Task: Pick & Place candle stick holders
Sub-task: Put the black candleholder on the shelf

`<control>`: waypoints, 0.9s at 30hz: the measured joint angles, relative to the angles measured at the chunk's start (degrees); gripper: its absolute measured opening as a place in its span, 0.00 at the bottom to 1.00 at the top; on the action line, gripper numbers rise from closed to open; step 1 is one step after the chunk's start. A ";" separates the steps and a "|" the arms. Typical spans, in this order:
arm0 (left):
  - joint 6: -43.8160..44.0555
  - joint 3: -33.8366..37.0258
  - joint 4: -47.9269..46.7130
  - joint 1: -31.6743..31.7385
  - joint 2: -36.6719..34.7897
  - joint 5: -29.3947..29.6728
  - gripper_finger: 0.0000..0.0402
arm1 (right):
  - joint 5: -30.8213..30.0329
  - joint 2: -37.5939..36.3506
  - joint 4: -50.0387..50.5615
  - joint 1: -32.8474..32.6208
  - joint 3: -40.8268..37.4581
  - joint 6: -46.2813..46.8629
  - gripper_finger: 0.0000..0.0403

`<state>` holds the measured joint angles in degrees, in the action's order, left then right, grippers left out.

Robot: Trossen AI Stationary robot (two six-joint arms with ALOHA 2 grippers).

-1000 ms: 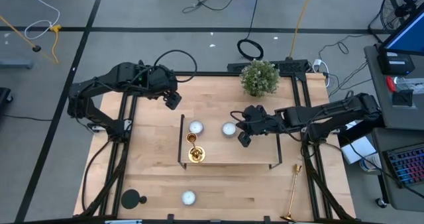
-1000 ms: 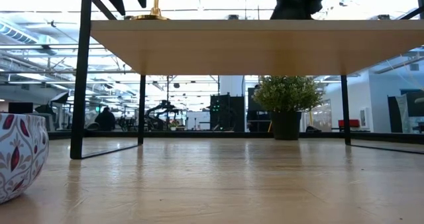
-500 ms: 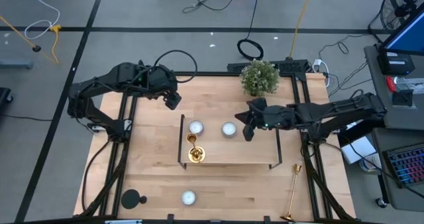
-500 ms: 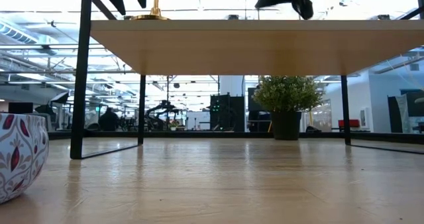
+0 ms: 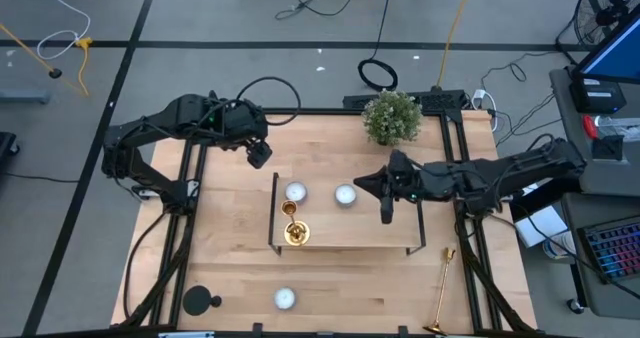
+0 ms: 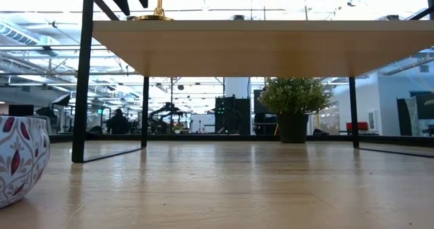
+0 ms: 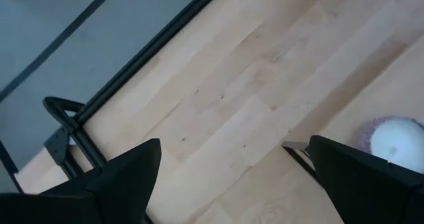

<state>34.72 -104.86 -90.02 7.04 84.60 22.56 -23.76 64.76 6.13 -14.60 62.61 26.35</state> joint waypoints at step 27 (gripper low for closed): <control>26.95 5.58 -0.04 -21.08 -0.22 -25.12 0.72 | 1.54 -3.54 -4.60 -15.72 0.00 -6.24 0.00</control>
<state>61.67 -99.28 -90.06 -14.04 84.38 -2.56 -22.22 61.22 1.53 -30.32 62.61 20.10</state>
